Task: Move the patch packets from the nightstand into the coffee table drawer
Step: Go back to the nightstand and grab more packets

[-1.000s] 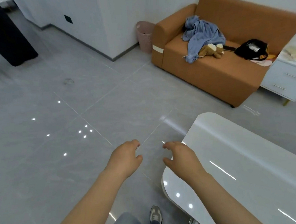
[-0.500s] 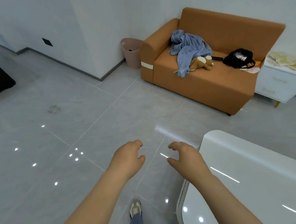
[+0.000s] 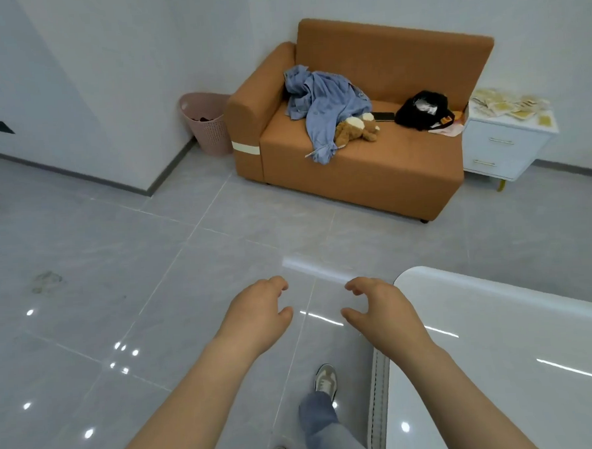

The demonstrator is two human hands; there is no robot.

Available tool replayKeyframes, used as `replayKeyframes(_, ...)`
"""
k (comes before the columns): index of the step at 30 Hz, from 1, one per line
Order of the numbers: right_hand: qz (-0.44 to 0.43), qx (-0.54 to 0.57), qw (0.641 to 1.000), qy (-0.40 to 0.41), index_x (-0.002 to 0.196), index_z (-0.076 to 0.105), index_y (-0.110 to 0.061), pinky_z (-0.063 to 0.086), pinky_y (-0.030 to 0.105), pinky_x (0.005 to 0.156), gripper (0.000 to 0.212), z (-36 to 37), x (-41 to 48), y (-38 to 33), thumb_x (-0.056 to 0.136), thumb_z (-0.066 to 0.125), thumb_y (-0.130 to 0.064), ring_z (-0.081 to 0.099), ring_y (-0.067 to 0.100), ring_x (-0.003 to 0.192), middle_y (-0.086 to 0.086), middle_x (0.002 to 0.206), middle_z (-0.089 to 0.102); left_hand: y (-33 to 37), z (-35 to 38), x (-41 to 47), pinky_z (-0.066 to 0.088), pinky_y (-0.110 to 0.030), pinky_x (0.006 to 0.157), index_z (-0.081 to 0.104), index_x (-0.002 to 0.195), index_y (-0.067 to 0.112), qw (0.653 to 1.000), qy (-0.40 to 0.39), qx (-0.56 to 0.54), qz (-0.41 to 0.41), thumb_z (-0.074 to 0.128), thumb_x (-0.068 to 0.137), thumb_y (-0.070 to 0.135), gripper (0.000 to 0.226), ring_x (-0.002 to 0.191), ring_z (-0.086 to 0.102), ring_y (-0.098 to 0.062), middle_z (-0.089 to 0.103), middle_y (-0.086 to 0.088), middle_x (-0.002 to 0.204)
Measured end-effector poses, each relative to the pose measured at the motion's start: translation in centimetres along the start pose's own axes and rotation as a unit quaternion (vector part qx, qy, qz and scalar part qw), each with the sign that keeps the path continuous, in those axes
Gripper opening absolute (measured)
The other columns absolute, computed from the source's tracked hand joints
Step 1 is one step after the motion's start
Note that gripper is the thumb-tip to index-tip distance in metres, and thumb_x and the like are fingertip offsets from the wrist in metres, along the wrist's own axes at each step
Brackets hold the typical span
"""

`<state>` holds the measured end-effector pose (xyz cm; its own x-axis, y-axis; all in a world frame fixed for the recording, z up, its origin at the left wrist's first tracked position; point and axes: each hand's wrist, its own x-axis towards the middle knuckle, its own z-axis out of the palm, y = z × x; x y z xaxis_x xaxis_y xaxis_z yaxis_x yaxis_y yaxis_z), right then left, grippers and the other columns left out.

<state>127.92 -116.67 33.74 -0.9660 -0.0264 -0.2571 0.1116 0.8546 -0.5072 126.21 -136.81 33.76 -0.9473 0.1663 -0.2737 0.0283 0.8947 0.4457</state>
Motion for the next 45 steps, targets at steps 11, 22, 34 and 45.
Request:
replayKeyframes(11, 0.047, 0.033, 0.997, 0.045, 0.132, 0.05, -0.025, 0.04, 0.022, 0.095, 0.044, -7.3, 14.1, 4.6, 0.089, 0.061, -0.03, 0.051, 0.01, 0.119, -0.006, 0.13, 0.055, 6.6, -2.6, 17.7, 0.038, -0.023, 0.095, 0.045, 0.134, 0.02, 0.999, -0.019, 0.026, 0.042, 0.053, 0.092, 0.03, 0.044, 0.12, 0.051, -0.015, 0.053, 0.002, 0.133)
replayKeyframes(22, 0.104, 0.031, 0.992, 0.06, 0.132, 0.05, -0.025, 0.041, 0.021, 0.091, 0.044, -13.8, 26.9, 8.3, 0.09, 0.061, -0.032, 0.053, 0.011, 0.117, -0.005, 0.13, 0.056, 12.1, -4.6, 33.4, 0.038, -0.023, 0.095, 0.047, 0.132, 0.02, 0.994, -0.039, 0.027, 0.094, 0.055, 0.091, 0.03, 0.042, 0.12, 0.051, -0.015, 0.054, 0.002, 0.131)
replayKeyframes(34, 0.206, 0.06, 0.97, 0.117, 0.133, 0.05, -0.024, 0.04, 0.02, 0.091, 0.046, -20.0, 40.9, 9.9, 0.089, 0.062, -0.032, 0.052, 0.011, 0.117, -0.006, 0.129, 0.056, 16.9, -9.0, 52.7, 0.042, -0.027, 0.096, 0.047, 0.13, 0.021, 0.977, -0.088, 0.05, 0.186, 0.053, 0.091, 0.031, 0.041, 0.119, 0.051, -0.016, 0.054, 0.002, 0.131)
replayKeyframes(45, 0.28, 0.082, 0.943, 0.16, 0.131, 0.051, -0.024, 0.042, 0.023, 0.092, 0.046, -26.1, 49.9, 16.7, 0.088, 0.063, -0.033, 0.053, 0.012, 0.116, -0.005, 0.127, 0.057, 25.2, -7.6, 65.9, 0.043, -0.027, 0.095, 0.047, 0.132, 0.021, 0.953, -0.142, 0.068, 0.259, 0.053, 0.091, 0.028, 0.042, 0.118, 0.051, -0.014, 0.054, 0.003, 0.13)
